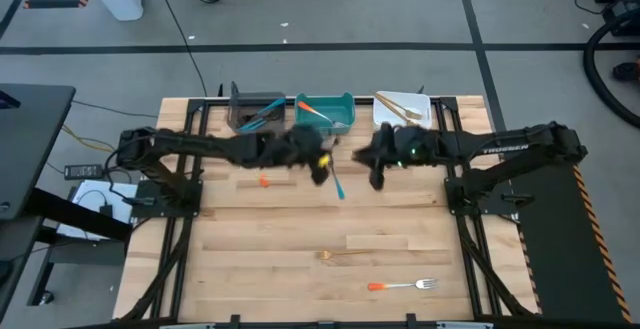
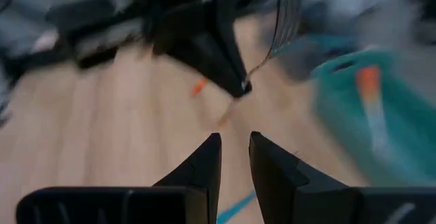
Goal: Sort silverware by color (type)
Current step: Put the bottom left orange fork into the blue bin
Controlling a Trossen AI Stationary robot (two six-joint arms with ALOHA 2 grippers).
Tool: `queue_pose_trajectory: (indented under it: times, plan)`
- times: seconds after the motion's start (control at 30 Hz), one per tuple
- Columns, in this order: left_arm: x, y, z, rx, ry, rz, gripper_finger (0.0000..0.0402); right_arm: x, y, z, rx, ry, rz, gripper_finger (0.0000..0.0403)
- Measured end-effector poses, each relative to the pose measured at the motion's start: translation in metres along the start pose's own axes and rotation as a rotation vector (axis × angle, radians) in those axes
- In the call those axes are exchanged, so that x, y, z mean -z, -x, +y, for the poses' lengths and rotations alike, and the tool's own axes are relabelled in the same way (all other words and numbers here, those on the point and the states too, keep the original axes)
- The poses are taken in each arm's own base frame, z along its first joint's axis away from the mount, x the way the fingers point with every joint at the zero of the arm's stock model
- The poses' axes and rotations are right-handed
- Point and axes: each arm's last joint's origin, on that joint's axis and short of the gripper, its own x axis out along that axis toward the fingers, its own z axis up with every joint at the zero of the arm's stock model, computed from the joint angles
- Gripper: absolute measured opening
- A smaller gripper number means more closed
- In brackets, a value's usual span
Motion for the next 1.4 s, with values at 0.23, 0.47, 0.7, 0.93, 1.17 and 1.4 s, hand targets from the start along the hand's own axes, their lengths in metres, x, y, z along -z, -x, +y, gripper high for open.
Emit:
queue_pose_trajectory:
  times: [0.23, 0.47, 0.7, 0.93, 1.17, 1.4]
  plan:
    - [-0.038, -0.008, 0.044, -0.036, 0.042, -0.257, 0.0009, -0.026, -0.013, -0.039, 0.167, -0.053, -0.240, 0.0084]
    - [-0.056, -0.007, 0.068, -0.003, 0.007, -0.377, 0.0009, -0.042, -0.030, -0.068, 0.211, -0.112, -0.434, 0.0084]
    - [-0.060, -0.008, 0.088, 0.020, -0.018, -0.378, 0.0009, -0.045, -0.052, -0.079, 0.143, -0.112, -0.538, 0.0084]
    - [-0.062, -0.008, 0.103, 0.069, -0.022, -0.361, 0.0009, -0.060, -0.076, -0.088, 0.167, -0.111, -0.542, 0.0084]
    - [-0.064, -0.008, 0.122, 0.022, -0.026, -0.357, 0.0011, -0.073, -0.086, -0.099, 0.237, -0.096, -0.474, 0.0031]
    - [-0.065, -0.005, 0.148, -0.014, -0.005, -0.340, 0.0038, -0.072, -0.082, -0.124, 0.339, -0.096, -0.446, 0.0010]
